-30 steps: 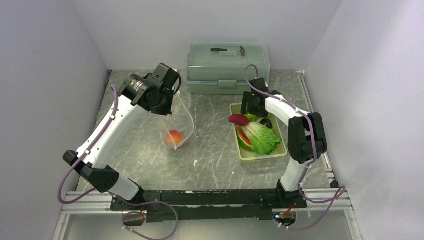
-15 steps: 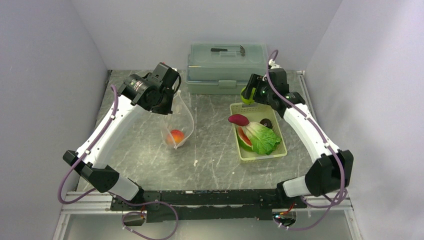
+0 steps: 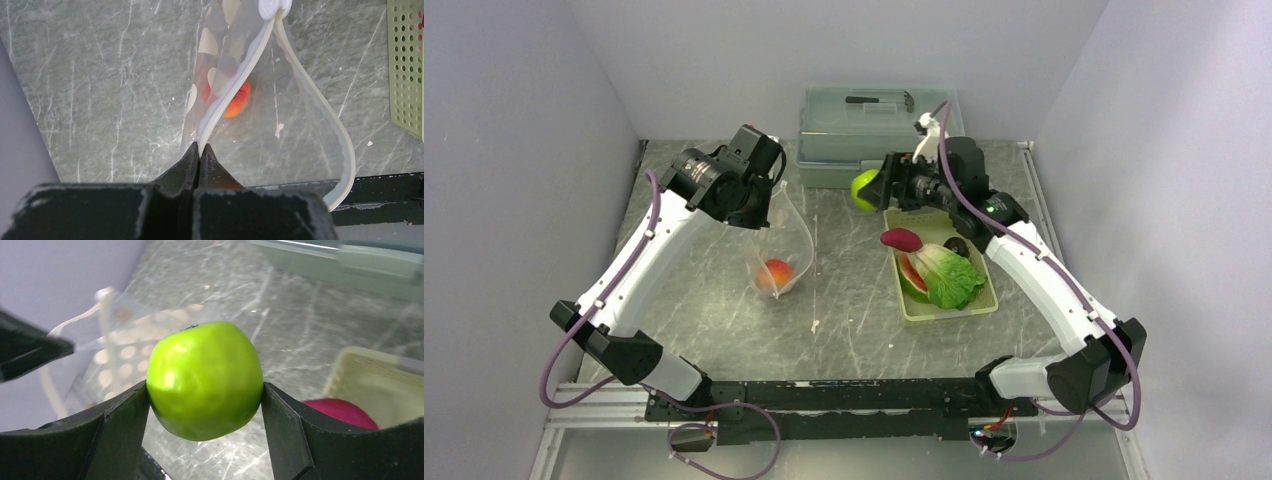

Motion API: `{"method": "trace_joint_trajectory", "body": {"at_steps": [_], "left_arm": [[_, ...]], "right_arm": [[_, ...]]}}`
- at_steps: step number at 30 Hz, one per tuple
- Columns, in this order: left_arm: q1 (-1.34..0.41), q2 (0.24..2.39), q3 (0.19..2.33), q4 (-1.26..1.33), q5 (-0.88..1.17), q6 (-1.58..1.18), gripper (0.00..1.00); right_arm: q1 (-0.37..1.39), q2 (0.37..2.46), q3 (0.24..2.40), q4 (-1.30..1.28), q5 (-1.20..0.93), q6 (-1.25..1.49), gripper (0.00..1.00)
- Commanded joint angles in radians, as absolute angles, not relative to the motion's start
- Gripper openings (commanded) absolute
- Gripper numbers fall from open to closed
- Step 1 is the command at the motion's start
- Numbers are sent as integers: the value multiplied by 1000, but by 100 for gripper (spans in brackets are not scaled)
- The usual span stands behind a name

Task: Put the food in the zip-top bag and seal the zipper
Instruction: Place the fake fruit in the zipper food storage bag.

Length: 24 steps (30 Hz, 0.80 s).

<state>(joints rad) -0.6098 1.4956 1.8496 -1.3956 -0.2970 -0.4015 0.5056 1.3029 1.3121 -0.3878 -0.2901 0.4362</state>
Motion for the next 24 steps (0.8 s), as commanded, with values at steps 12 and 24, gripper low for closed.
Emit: {"method": "trace_joint_trajectory", "body": {"at_steps": [12,24], "left_arm": [[-606,1491,1865,-1378,-268,-397,0],[-606,1505,1886,-1384,-250,-396,0]], "right_arm": [[742,1280,1408,-235,-408,286,35],[852,1356,1452,-260,-366,245,35]]}}
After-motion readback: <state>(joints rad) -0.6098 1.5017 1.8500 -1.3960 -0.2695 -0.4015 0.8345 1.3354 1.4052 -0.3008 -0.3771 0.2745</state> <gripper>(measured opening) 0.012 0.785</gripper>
